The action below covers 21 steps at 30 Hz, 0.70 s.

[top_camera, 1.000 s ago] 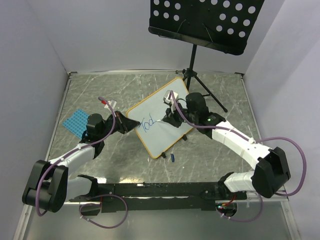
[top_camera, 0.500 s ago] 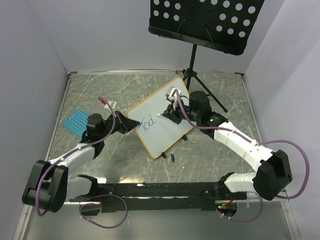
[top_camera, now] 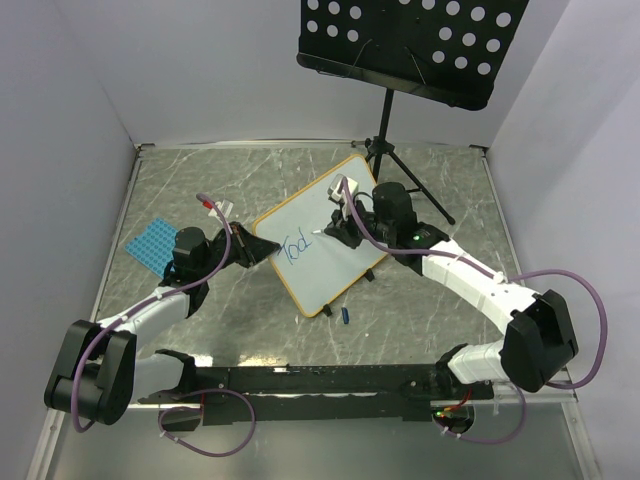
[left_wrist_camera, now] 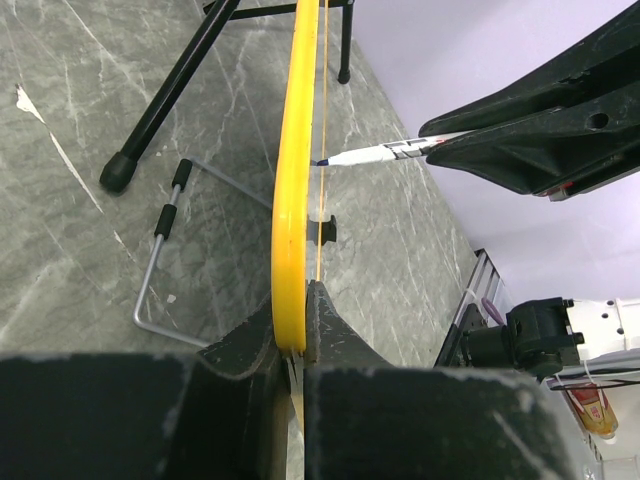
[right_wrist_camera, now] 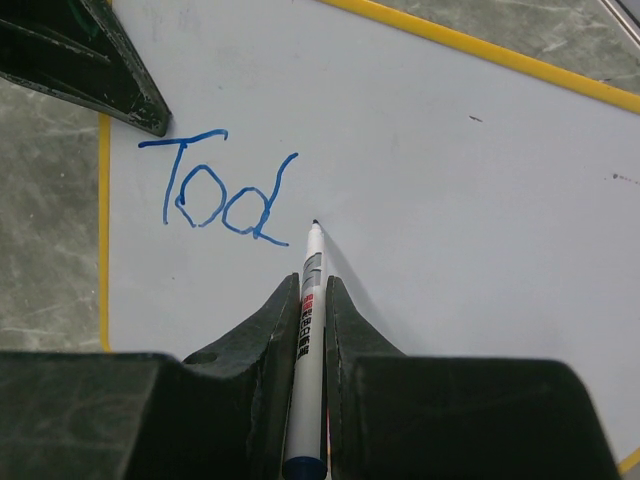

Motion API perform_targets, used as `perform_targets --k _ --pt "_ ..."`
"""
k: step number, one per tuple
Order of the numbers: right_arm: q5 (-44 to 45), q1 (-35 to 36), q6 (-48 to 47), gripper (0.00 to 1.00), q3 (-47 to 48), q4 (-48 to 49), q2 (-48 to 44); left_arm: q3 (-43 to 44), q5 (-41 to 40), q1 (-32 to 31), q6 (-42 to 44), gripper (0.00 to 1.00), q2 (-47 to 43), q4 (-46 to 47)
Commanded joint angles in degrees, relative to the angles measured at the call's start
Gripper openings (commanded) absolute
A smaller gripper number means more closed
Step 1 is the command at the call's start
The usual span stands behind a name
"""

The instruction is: Write a sentence on the whiteboard

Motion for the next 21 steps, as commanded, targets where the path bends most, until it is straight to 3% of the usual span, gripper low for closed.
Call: perform_targets --k 1,21 --pt "0.3 0.4 -0.3 0.00 2.0 2.5 1.4 -0.5 4.8 -1.1 4.6 0.01 0.5 -2.7" --pt "-3.5 1.6 -2.2 0.00 2.9 -1.3 2.5 -0.6 4.6 -1.1 4.5 0.01 0.2 -2.7"
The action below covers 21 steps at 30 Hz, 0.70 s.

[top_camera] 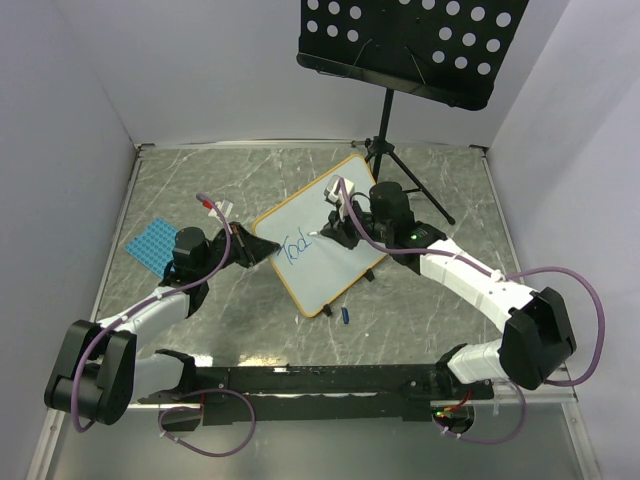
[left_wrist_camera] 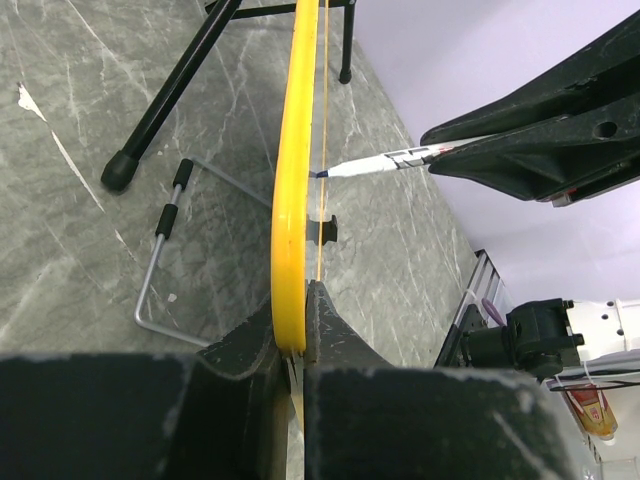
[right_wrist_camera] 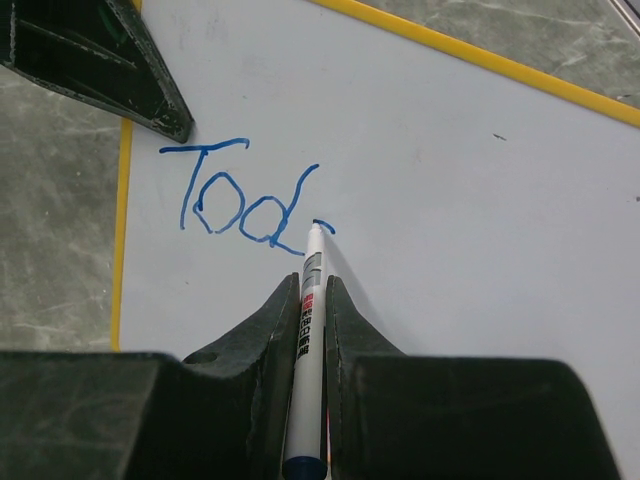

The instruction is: Write a sentence on the whiteboard

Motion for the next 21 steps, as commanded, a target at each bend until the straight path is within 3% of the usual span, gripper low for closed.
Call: perform_targets --k 1,21 --pt "-2.2 0.5 -2.2 0.00 2.4 -1.8 1.7 -0.6 4.7 -1.1 4.6 0.01 0.2 -2.6" --pt "0.0 -2.0 -3.1 0.00 1.0 -3.9 -0.1 -0.8 4.9 -1.1 4.8 0.01 -0.1 -2.5"
